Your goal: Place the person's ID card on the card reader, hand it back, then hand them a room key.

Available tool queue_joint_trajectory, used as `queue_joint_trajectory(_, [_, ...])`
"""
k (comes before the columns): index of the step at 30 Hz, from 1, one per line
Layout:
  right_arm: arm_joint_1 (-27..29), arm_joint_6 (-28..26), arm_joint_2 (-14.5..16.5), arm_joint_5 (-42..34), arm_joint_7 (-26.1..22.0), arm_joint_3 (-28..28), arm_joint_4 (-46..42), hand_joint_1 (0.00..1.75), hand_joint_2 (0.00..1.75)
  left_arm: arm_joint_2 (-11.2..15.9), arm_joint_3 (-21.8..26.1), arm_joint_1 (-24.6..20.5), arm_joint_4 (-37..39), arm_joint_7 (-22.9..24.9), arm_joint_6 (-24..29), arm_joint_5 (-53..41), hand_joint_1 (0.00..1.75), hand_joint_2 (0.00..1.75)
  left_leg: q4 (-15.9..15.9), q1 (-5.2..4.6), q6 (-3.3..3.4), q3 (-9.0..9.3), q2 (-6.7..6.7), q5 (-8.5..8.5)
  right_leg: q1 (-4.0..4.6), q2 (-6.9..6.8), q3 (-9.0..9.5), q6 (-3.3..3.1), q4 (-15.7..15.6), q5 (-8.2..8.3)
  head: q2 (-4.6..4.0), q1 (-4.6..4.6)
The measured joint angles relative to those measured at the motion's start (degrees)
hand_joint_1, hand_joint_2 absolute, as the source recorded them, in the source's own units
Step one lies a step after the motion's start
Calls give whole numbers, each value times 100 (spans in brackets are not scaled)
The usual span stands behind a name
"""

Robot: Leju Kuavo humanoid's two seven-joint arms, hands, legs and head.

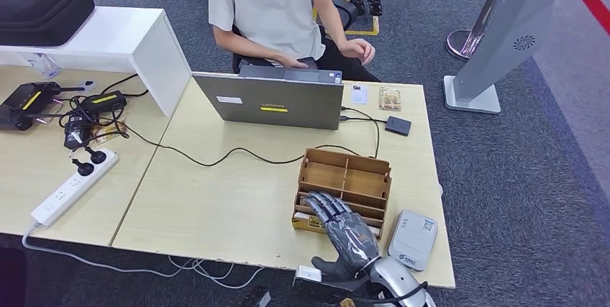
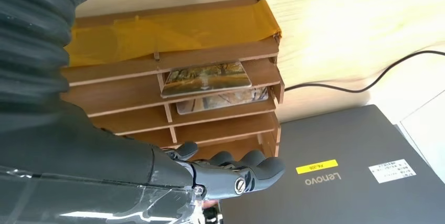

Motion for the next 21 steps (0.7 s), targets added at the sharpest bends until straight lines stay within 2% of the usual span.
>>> queue_joint_trajectory(18, [-27, -9, 16, -63, 7, 21, 202, 0, 175, 4, -67, -7, 0, -33, 15, 56, 0, 175, 0, 0, 0, 0, 0, 0, 0, 0, 0, 0, 0, 0, 0, -1])
queue_joint_trajectory(21, [-26, -2, 16, -70, 28, 22, 202, 131, 175, 7, -81, -12, 1, -33, 15, 77, 0, 175, 0, 0, 0, 0, 0, 0, 0, 0, 0, 0, 0, 0, 0, 0])
